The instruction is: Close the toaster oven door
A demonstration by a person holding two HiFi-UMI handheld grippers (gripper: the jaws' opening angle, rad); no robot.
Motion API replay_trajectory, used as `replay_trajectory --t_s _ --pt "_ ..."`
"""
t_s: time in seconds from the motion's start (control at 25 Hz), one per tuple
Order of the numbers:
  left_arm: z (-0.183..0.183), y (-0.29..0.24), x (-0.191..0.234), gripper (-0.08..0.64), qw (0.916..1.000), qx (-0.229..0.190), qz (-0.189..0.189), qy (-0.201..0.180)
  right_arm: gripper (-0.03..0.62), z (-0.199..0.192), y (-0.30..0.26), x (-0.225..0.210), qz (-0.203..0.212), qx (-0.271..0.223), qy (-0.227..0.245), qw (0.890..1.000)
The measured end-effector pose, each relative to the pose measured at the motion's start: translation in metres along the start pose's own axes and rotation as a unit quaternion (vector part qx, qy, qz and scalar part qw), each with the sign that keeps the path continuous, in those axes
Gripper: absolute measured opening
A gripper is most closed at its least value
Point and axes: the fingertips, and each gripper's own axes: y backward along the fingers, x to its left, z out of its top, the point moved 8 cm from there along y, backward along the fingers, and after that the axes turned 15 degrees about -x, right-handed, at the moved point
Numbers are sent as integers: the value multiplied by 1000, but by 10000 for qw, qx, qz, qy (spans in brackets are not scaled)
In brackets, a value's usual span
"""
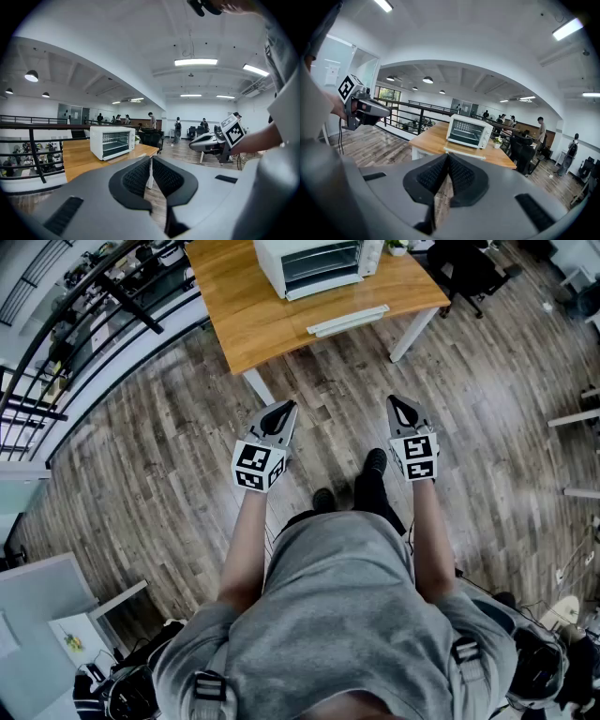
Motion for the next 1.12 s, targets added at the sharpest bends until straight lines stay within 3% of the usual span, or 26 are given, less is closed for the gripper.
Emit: replay_trajectory --t_s 1.12 --pt "-2 8 -14 35 9999 -44 -110 -31 6 -4 15 9 -92 -2 -43 9999"
